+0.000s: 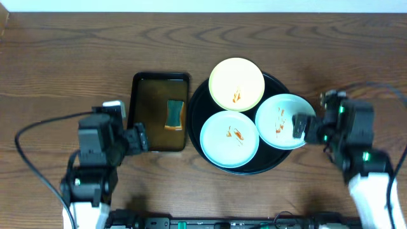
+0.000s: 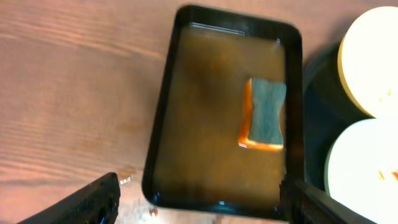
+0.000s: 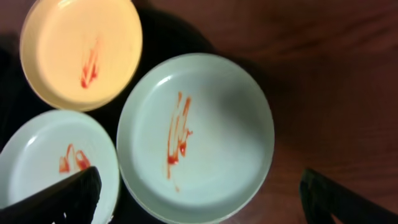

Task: Clean dirty plates on tray and stack at the side
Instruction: 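Lower the left gripper onto the green sponge and grasp it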

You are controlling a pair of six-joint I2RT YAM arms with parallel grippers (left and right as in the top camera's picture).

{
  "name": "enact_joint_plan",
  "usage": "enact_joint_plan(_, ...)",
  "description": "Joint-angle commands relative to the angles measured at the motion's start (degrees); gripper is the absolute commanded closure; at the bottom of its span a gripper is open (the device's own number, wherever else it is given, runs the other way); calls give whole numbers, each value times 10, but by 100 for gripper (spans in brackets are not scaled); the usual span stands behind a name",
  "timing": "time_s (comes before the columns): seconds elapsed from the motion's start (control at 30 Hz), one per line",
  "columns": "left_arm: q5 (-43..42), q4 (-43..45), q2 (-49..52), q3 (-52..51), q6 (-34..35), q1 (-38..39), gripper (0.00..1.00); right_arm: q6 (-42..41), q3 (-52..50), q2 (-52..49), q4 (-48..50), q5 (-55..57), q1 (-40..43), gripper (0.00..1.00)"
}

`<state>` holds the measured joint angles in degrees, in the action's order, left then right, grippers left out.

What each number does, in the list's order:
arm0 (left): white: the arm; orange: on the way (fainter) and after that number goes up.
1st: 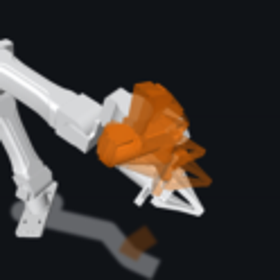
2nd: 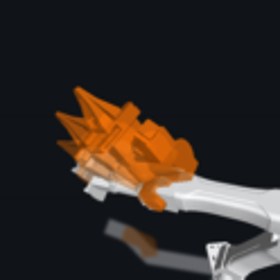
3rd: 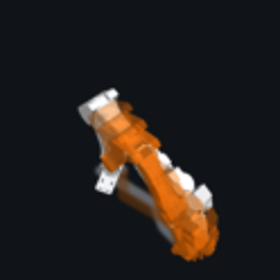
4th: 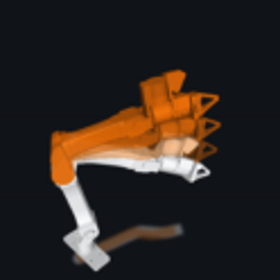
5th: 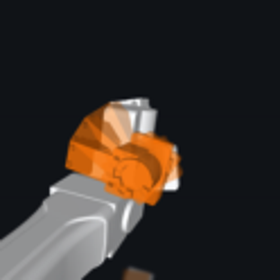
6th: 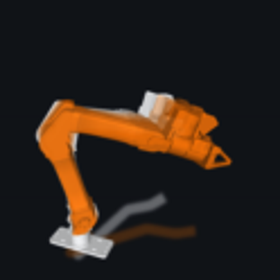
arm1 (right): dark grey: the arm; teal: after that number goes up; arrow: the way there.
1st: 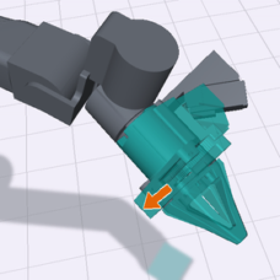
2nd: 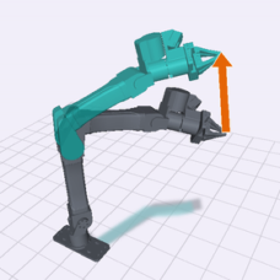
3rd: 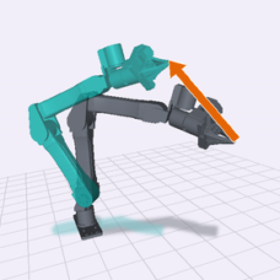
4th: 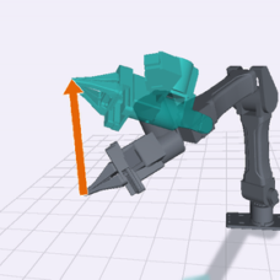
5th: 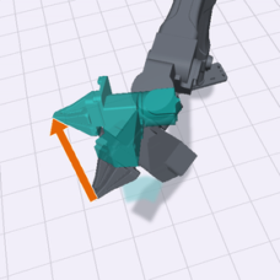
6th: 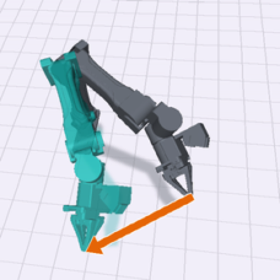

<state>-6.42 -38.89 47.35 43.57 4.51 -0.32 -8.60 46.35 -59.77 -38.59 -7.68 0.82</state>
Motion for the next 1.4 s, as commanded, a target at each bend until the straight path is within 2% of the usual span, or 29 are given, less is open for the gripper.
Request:
enact_joint_plan(0.0,-24,-17,44,42,5,-3,17,-6,67,-61,-28,-21,5,1)
enact_joint_plan(0.17,-23,-11,81,42,6,-2,17,-5,83,-94,-49,-20,5,1)
enact_joint_plan(0.27,-38,-5,97,42,5,-3,17,-6,83,-95,-53,19,10,1)
enact_joint_plan(0.37,-69,24,106,42,5,-3,17,-56,83,-96,-59,69,28,1)
enact_joint_plan(0.47,-110,72,116,41,14,-2,17,-57,83,-97,-61,58,52,1)
enact_joint_plan(0.53,-109,99,127,41,34,-2,17,-55,83,-100,-64,42,63,1)
enact_joint_plan(0.73,-109,157,203,41,35,8,17,-31,83,-110,-69,6,68,1)
enact_joint_plan(1.17,84,244,365,41,35,162,17,-31,83,-111,-71,6,67,1)
enact_joint_plan(1.27,128,247,390,42,35,178,17,-31,83,-111,-71,6,67,1)
enact_joint_plan(1.37,136,247,411,41,35,181,18,-31,83,-111,-71,6,67,1)
